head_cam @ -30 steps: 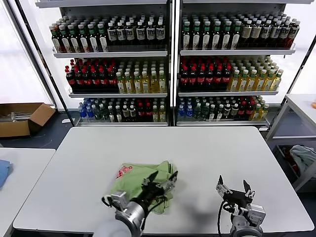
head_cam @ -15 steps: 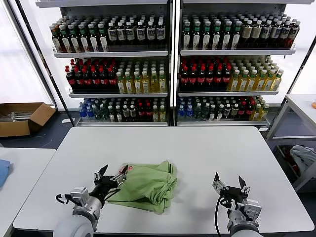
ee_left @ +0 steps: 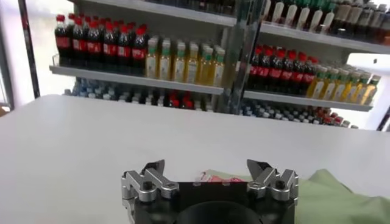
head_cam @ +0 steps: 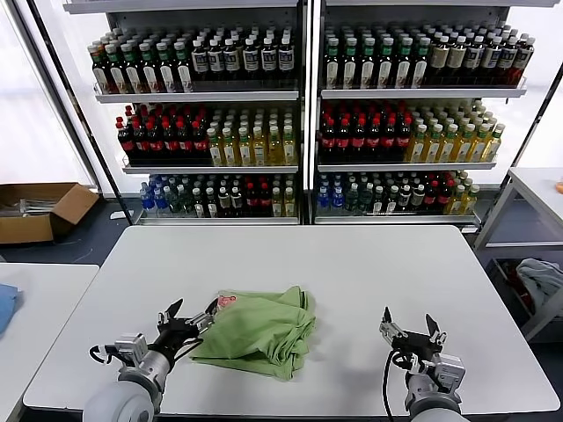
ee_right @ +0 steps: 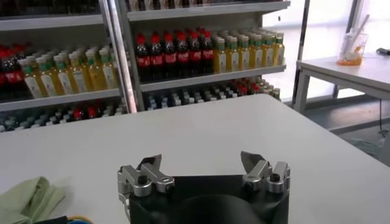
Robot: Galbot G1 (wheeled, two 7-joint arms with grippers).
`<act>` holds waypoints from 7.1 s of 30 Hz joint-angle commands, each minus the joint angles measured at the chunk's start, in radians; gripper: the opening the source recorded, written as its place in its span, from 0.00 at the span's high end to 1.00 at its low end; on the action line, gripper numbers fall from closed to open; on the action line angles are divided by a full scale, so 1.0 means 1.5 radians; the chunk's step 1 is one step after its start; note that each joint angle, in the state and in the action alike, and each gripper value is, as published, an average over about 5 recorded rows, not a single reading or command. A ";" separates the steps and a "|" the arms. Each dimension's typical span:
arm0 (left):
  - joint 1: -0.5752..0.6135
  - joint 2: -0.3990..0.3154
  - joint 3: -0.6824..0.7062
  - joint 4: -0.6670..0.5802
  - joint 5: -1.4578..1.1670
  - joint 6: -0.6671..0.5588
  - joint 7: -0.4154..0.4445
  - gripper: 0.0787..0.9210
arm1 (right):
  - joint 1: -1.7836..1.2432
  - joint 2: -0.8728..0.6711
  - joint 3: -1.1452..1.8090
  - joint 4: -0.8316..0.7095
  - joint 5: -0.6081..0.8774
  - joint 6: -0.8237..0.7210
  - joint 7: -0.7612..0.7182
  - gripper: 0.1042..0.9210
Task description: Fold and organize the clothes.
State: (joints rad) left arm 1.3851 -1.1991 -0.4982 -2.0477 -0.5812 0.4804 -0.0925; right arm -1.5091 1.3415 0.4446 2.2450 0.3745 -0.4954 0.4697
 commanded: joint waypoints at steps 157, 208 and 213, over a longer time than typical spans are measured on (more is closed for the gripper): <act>-0.036 0.035 -0.034 -0.056 0.090 -0.042 -0.098 0.12 | 0.352 0.050 -0.272 -0.264 0.304 -0.058 0.059 0.13; 0.019 -0.010 -0.043 -0.074 0.084 -0.033 -0.105 0.12 | 0.289 0.002 -0.251 -0.247 0.179 -0.055 0.031 1.00; 0.023 -0.019 -0.037 -0.082 0.085 -0.033 -0.105 0.12 | 0.283 -0.041 -0.218 -0.232 0.175 -0.056 0.022 1.00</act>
State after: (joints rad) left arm 1.4123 -1.2144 -0.5571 -2.1619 -0.4543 0.4308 -0.2504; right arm -1.0530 1.3923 0.0490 1.8416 0.6496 -0.5781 0.5269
